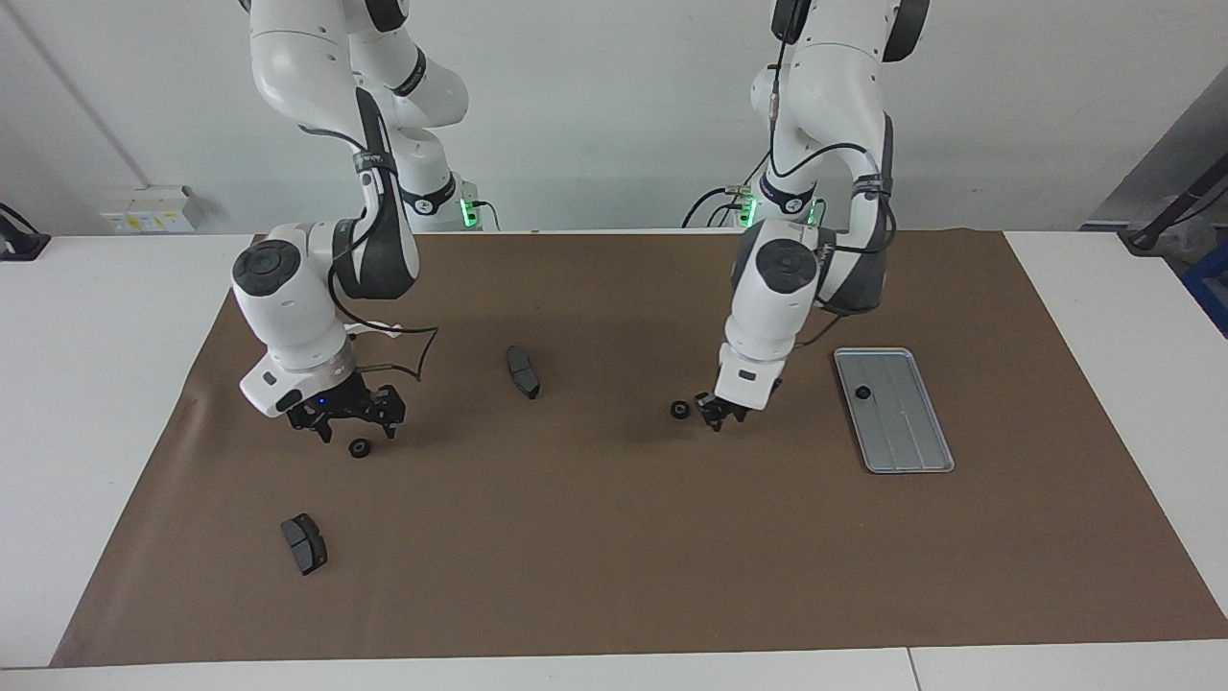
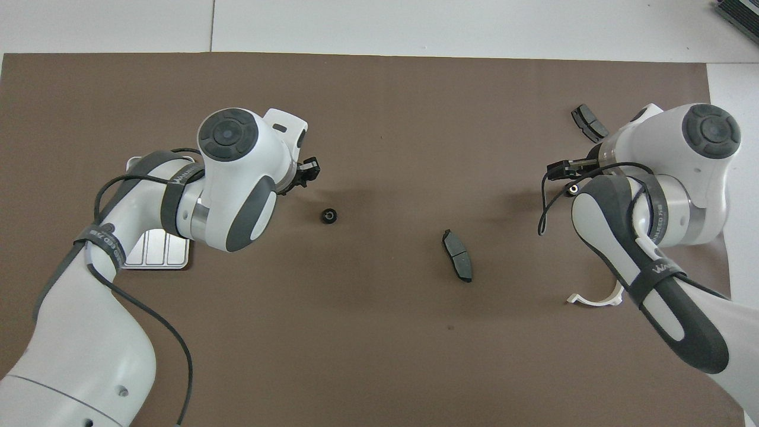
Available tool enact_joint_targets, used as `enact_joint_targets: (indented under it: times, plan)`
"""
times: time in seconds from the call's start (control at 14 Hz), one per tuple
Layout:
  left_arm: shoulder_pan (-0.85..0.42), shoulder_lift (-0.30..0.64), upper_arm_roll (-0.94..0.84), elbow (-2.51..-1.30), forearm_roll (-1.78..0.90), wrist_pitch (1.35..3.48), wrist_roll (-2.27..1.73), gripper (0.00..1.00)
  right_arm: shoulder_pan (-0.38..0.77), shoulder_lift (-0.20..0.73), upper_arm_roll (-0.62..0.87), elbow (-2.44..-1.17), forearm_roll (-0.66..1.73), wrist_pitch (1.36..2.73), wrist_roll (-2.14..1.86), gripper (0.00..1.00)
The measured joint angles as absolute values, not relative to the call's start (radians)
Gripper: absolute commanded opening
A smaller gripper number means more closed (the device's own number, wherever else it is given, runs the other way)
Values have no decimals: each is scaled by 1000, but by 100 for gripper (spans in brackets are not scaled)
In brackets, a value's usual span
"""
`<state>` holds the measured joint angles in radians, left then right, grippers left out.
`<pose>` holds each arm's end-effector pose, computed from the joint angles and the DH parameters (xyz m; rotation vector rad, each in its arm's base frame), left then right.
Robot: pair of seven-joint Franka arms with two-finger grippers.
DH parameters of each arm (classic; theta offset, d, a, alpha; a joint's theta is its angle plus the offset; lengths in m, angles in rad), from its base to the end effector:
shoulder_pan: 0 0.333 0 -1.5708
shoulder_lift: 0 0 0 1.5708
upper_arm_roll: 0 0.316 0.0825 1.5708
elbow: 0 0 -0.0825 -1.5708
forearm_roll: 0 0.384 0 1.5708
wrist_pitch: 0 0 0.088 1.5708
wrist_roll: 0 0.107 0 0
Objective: Place bearing gear from tray to pile
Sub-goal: 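Release the gear near the brake pad while the left gripper sets another mid-table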
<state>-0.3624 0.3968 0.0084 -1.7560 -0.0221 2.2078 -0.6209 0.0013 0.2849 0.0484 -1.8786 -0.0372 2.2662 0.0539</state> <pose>0.6169 -0.2293 0.3484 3.0719 0.4310 0.0646 0.6304 0.0287 0.3698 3.1264 0.0242 0.1625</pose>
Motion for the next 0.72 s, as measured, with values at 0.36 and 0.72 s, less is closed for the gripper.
enact_joint_targets:
  times: [0.36,0.72]
  plan:
    - [-192,375,9,-1754,-22,2129,-295,49,163,273,70,-1779,-37,2150,243,100]
    - [-93,320,9,-1815,-22,2092,-31,50,323,274,72,-1764,-38,2143,384,100]
